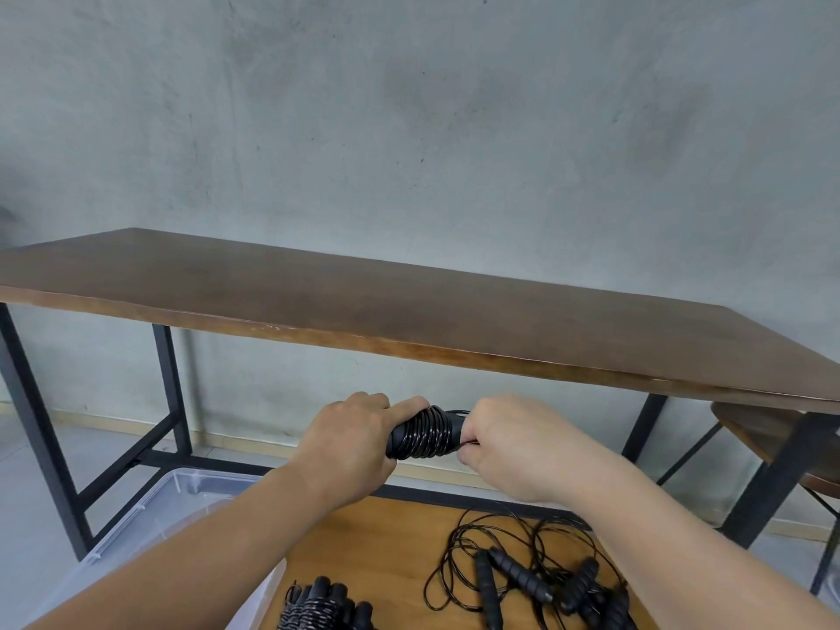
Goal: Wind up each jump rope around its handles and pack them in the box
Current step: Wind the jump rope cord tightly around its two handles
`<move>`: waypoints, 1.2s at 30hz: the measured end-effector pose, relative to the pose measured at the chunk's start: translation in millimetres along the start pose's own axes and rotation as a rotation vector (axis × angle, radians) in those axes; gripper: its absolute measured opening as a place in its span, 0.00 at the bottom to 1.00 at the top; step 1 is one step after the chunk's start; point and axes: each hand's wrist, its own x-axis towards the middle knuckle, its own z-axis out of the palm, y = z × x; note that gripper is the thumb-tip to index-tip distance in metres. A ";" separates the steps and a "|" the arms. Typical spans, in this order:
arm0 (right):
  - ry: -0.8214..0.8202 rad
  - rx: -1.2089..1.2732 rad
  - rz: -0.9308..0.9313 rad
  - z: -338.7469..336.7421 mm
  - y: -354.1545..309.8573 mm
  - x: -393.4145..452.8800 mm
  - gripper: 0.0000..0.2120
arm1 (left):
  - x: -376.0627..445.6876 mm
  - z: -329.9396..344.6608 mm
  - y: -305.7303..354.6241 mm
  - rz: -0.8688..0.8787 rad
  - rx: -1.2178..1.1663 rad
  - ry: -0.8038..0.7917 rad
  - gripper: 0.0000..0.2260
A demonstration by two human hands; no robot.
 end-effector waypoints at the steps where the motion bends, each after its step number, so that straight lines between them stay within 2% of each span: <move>1: -0.015 -0.038 -0.028 -4.9 0.4 0.9 0.12 | -0.5 -1.1 -0.4 0.019 -0.004 -0.002 0.28; 6: -0.102 -0.106 -0.147 -28.6 0.9 4.6 0.11 | -5.9 -2.2 -4.4 0.116 -0.042 -0.061 0.29; 12: -0.167 0.047 -0.197 -44.5 6.7 14.4 0.08 | -10.9 -7.8 -4.5 0.196 -0.197 -0.100 0.29; 17: -0.238 0.451 -0.166 -41.1 27.6 26.9 0.10 | -16.5 -6.8 -6.7 0.225 -0.260 -0.049 0.30; 25: -0.336 0.519 -0.101 -12.8 44.9 38.0 0.12 | -23.8 1.1 -3.6 0.304 -0.190 -0.020 0.31; 28: -0.338 0.647 -0.085 -3.6 51.8 39.6 0.15 | -25.9 1.6 -3.9 0.315 -0.179 -0.005 0.33; 32: -0.340 0.865 -0.053 10.7 57.9 41.1 0.12 | -26.8 2.5 1.6 0.365 -0.130 -0.005 0.32; 36: -0.305 0.924 0.006 19.9 55.2 39.8 0.14 | -27.6 7.3 0.8 0.348 -0.113 -0.008 0.36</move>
